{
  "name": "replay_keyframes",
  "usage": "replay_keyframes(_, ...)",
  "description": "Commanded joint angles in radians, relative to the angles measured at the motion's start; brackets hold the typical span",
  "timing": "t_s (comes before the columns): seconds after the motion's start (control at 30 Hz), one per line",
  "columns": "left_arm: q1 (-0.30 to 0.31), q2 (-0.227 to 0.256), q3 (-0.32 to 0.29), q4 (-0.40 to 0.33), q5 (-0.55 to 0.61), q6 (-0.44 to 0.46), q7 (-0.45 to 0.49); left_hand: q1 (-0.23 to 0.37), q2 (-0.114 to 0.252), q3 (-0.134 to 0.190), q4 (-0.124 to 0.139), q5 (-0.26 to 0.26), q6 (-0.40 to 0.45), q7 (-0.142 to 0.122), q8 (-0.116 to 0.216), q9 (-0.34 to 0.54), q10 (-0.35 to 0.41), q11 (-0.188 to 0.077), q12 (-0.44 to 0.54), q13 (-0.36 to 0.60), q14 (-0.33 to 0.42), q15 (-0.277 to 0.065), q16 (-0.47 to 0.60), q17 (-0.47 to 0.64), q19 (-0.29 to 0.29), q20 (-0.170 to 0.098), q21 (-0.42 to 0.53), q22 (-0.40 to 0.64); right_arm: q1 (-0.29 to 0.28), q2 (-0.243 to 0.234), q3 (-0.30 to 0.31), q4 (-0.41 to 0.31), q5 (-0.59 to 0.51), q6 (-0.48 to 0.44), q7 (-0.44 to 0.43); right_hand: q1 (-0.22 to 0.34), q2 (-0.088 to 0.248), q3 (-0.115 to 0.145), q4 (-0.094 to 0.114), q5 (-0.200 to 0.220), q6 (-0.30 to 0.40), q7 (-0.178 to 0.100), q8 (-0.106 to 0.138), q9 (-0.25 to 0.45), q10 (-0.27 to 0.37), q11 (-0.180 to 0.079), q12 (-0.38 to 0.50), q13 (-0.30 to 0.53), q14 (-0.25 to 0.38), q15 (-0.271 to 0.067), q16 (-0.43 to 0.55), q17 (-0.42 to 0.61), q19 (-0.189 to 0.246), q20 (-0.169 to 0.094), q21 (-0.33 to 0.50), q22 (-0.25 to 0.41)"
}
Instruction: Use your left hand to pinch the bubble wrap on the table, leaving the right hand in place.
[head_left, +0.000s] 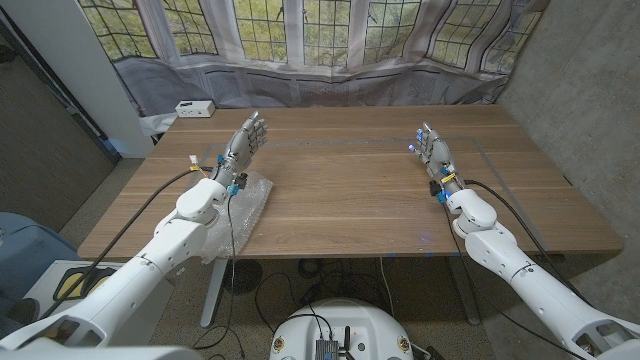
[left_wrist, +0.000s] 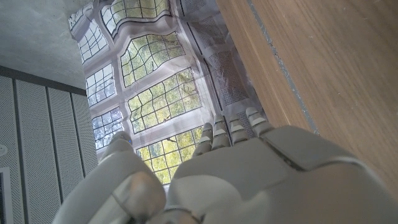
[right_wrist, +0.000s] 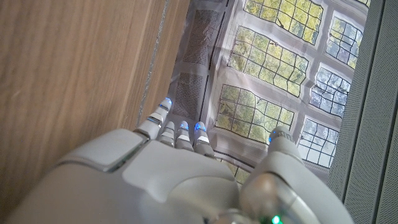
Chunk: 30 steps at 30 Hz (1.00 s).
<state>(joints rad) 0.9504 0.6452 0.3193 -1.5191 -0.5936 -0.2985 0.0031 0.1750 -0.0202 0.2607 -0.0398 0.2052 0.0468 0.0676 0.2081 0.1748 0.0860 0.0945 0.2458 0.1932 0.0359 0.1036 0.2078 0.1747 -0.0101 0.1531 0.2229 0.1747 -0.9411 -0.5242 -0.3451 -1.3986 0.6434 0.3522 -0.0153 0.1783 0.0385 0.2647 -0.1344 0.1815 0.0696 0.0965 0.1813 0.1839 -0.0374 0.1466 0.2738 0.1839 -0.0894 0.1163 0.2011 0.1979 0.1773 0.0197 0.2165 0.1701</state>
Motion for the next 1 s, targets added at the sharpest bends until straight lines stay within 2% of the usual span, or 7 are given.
replay_keyframes(0.03, 0.061, 0.049, -0.027, -0.09, 0.041, -0.023, 0.033, 0.011, 0.003, 0.0, -0.009, -0.003, 0.013, 0.001, 0.004, 0.003, 0.016, -0.002, 0.008, 0.003, 0.015, 0.002, 0.005, 0.004, 0.011, 0.007, 0.008, 0.004, 0.0, -0.016, 0.009, -0.005, 0.022, -0.008, 0.032, 0.007, 0.0, 0.007, 0.001, 0.003, 0.006, 0.006, 0.007, 0.003, 0.004, 0.006, 0.005, 0.005, 0.008, 0.004, 0.003, 0.003, 0.008, 0.002, 0.0, 0.002)
replay_keyframes(0.43, 0.103, 0.049, -0.07, -0.067, -0.021, -0.106, -0.031, 0.021, 0.006, 0.001, -0.019, -0.006, 0.059, 0.006, 0.007, 0.004, 0.056, 0.001, 0.014, 0.003, 0.06, 0.003, 0.006, 0.004, 0.083, 0.012, 0.022, 0.004, 0.003, -0.009, 0.004, -0.009, -0.002, 0.004, 0.012, 0.009, 0.002, 0.007, 0.001, 0.003, 0.006, 0.006, 0.007, 0.003, 0.004, 0.005, 0.004, 0.005, 0.009, 0.003, 0.002, 0.003, 0.011, -0.001, -0.002, 0.002)
replay_keyframes(0.7, 0.15, 0.09, -0.106, -0.099, -0.007, -0.125, -0.031, 0.023, 0.007, 0.001, -0.021, -0.006, 0.069, 0.005, 0.007, 0.004, 0.064, 0.003, 0.015, 0.003, 0.069, 0.003, 0.005, 0.004, 0.091, 0.014, 0.021, 0.004, -0.008, 0.007, 0.003, -0.016, -0.014, 0.02, -0.018, 0.009, 0.003, 0.006, 0.001, 0.002, 0.007, 0.006, 0.006, 0.003, 0.009, 0.004, 0.005, 0.005, 0.011, 0.005, 0.001, 0.004, 0.012, -0.001, -0.004, 0.002)
replay_keyframes(1.0, 0.193, 0.103, -0.137, -0.111, 0.005, -0.164, -0.03, 0.026, 0.007, 0.001, -0.024, -0.007, 0.076, 0.003, 0.005, 0.004, 0.076, 0.001, 0.016, 0.003, 0.086, -0.004, 0.007, 0.004, 0.097, 0.014, 0.019, 0.004, -0.026, 0.008, 0.006, -0.035, -0.015, 0.013, -0.041, 0.008, 0.003, 0.005, 0.001, 0.002, 0.009, 0.005, 0.007, 0.003, 0.012, 0.003, 0.005, 0.005, 0.013, 0.004, 0.0, 0.004, 0.012, 0.002, -0.006, 0.003)
